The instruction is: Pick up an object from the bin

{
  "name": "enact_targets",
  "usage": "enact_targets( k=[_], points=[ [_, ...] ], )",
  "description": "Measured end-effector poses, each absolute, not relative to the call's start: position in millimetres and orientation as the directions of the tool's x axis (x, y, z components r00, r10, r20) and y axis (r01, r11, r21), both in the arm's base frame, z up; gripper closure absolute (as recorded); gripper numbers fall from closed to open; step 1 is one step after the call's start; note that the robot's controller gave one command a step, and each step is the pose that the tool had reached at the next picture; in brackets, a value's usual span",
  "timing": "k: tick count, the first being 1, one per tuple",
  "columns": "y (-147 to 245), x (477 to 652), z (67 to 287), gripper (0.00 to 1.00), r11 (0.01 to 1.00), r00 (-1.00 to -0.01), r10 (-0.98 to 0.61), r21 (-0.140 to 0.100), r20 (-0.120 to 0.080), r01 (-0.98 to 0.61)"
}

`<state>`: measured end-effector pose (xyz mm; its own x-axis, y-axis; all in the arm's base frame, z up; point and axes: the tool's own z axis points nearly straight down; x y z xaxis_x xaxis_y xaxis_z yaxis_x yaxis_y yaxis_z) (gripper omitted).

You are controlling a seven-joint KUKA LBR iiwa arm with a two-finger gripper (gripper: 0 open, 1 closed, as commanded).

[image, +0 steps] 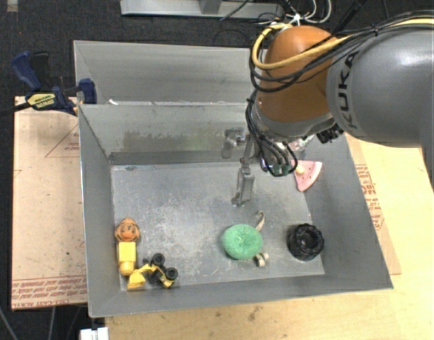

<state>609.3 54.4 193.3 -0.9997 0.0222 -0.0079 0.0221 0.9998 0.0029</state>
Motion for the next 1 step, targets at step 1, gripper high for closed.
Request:
enact_targets(
  k=[1],
  points=[
    [31.7,607.6,162.3,0.0,0.999,-0.999,0.052,0.001,0.005,0.052]
  ],
)
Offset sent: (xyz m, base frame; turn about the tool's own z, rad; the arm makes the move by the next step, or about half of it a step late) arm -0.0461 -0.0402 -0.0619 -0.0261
